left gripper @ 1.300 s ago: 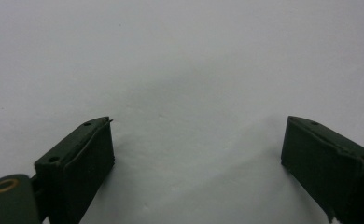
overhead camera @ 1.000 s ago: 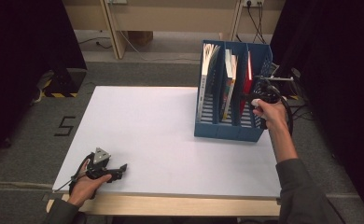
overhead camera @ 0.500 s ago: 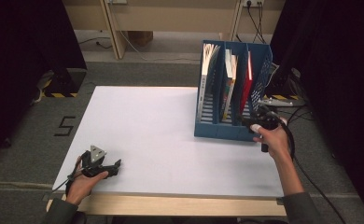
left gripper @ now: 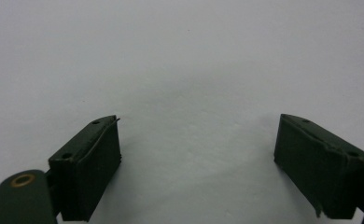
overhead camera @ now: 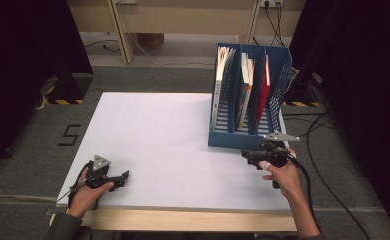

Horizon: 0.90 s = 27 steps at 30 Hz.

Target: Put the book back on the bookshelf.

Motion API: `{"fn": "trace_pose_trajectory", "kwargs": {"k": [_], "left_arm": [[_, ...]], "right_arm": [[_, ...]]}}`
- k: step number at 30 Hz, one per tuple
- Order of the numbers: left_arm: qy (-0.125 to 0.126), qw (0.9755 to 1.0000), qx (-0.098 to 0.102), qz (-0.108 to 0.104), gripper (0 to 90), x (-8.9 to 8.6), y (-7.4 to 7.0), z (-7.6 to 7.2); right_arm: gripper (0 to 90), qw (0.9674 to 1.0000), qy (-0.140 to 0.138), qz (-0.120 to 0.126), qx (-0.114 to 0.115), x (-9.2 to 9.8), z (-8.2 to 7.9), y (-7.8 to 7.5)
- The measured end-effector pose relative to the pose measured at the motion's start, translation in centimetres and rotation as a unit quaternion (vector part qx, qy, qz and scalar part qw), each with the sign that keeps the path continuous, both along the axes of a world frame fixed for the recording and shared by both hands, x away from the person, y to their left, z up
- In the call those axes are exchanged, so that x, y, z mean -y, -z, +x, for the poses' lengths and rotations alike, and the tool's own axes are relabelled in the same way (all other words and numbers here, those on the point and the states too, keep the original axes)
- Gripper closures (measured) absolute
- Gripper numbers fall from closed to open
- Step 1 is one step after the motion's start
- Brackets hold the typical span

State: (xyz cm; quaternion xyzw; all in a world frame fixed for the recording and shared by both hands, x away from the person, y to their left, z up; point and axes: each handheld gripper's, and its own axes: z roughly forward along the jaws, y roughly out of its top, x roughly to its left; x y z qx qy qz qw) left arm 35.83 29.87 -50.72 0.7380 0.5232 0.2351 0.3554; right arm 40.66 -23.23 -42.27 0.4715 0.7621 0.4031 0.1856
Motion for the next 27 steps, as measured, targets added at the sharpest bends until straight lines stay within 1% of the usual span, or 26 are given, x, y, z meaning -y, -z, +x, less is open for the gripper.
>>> {"fn": "trace_pose_trajectory", "kwargs": {"k": [1,4,6,7,8,10,13,15,19,21,22,23,24,26,27], "left_arm": [[0.001,1.0,0.0,0.0,13.5,0.0,0.0,0.0],[0.002,1.0,0.0,-0.001,13.5,-0.1,0.0,0.0],[0.003,1.0,0.0,-0.001,13.5,-0.1,0.0,0.0],[0.004,1.0,0.001,-0.001,13.5,-0.1,0.0,-0.1],[0.004,1.0,0.001,-0.001,13.5,-0.1,0.0,-0.1],[0.005,1.0,0.0,-0.001,13.5,-0.1,0.0,-0.1],[0.006,1.0,0.001,0.0,13.5,-0.1,0.0,-0.1],[0.006,1.0,0.001,-0.001,13.5,-0.2,0.0,-0.1],[0.007,1.0,0.001,-0.001,13.4,-0.2,0.0,-0.1],[0.007,1.0,0.001,-0.001,13.5,-0.2,0.0,-0.1],[0.007,1.0,0.002,-0.001,13.5,-0.2,0.0,-0.1],[0.007,1.0,0.001,-0.001,13.5,-0.2,0.0,-0.1],[0.007,1.0,0.001,-0.001,13.4,-0.2,0.0,-0.1],[0.007,1.0,0.002,-0.001,13.4,-0.2,0.0,-0.1],[0.007,1.0,0.002,-0.001,13.5,-0.2,0.0,-0.1]], "right_arm": [[17.1,1.0,0.0,-0.001,-0.001,-0.3,-0.3,0.3],[17.0,0.9998,-0.017,-0.002,-0.008,-1.1,-0.8,0.9],[16.7,0.9996,-0.021,-0.019,-0.005,-1.6,-1.0,1.5],[16.6,0.9993,-0.025,-0.027,-0.01,-1.8,-1.2,1.7],[16.7,0.9991,-0.029,-0.03,-0.011,-2.0,-1.3,1.9],[16.7,0.9992,-0.031,-0.024,-0.013,-2.4,-1.7,2.4],[16.7,0.9987,-0.038,-0.029,-0.018,-2.8,-2.1,3.2],[16.7,0.9975,-0.047,-0.047,-0.02,-3.1,-2.5,3.8],[16.6,0.9949,-0.052,-0.083,-0.024,-3.5,-3.3,4.5],[16.5,0.9925,-0.056,-0.107,-0.02,-3.6,-3.6,4.8],[16.8,0.9916,-0.056,-0.114,-0.021,-3.6,-3.7,5.0],[17.4,0.9914,-0.058,-0.116,-0.021,-3.5,-3.8,5.3],[18.1,0.9915,-0.055,-0.114,-0.028,-3.5,-4.0,5.6],[17.9,0.9917,-0.051,-0.106,-0.052,-3.3,-4.2,6.2],[18.1,0.9915,-0.049,-0.106,-0.058,-3.3,-4.4,6.4]]}}
